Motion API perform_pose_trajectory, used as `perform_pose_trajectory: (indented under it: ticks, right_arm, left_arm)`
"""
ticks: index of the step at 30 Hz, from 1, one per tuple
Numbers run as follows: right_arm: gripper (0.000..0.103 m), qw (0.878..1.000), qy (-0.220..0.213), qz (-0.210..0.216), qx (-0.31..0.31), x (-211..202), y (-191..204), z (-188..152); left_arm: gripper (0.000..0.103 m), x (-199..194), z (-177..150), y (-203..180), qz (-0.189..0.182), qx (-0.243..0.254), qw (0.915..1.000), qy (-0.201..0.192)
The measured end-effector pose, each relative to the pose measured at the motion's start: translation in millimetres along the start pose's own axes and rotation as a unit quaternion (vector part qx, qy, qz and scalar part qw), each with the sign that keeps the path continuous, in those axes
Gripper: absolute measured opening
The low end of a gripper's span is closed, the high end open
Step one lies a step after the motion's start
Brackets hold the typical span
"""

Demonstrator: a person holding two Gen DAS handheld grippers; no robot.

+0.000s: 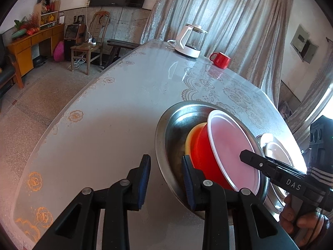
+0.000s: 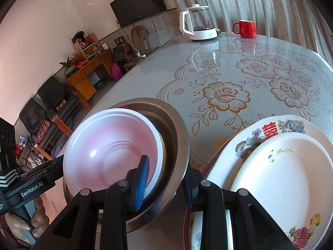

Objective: Organize plates and bowls
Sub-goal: 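Grasp the steel basin rim with the left tool while the right tool grips the opposite rim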

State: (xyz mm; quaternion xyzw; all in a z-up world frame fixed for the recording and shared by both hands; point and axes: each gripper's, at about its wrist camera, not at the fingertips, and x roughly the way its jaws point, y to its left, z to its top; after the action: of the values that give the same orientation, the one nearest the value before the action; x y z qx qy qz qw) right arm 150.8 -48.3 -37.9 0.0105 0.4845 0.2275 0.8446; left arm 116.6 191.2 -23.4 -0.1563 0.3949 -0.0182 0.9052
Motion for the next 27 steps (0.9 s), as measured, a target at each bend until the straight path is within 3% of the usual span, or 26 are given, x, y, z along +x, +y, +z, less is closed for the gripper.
perform_pose_trajectory:
  ticks: [6,10,14,16,19,22,27]
  right_arm:
    - [0.030,1.000,-0.006,0.005,0.009,-1.8,-0.6,-1.6]
    - [0.032,1.000,0.006,0.010,0.012,-1.8,0.6,-0.8]
    - [0.033,0.999,0.009,0.036,0.021,-5.0,-3.5,-3.5]
    - [0.033,0.999,0.011,0.037,0.018,-5.0,-3.1,-3.2]
    - [0.033,1.000,0.013,0.024,0.009,-4.8,0.2,-1.5]
    - [0.034,0.998,0.004,0.039,0.039,-10.8,-9.6,-0.1]
    - [0.036,0.999,-0.025,-0.024,0.038,-26.2,-19.3,10.1]
  left_arm:
    - [0.020,2.7,2.1,-0.6,-0.018,0.001,0.9998,0.005]
    - [0.020,2.2,1.5,4.7,-0.031,-0.019,0.9993,0.008]
    - [0.026,-0.9,2.3,17.6,-0.048,-0.058,0.9971,0.012]
    - [0.031,-1.8,4.4,18.4,-0.036,-0.059,0.9976,0.010]
    - [0.030,-6.0,4.6,11.5,-0.019,-0.040,0.9990,0.001]
    - [0.030,-9.1,3.2,10.0,-0.014,-0.030,0.9994,-0.010]
    - [0.030,-7.9,4.0,8.2,-0.002,-0.013,0.9998,-0.012]
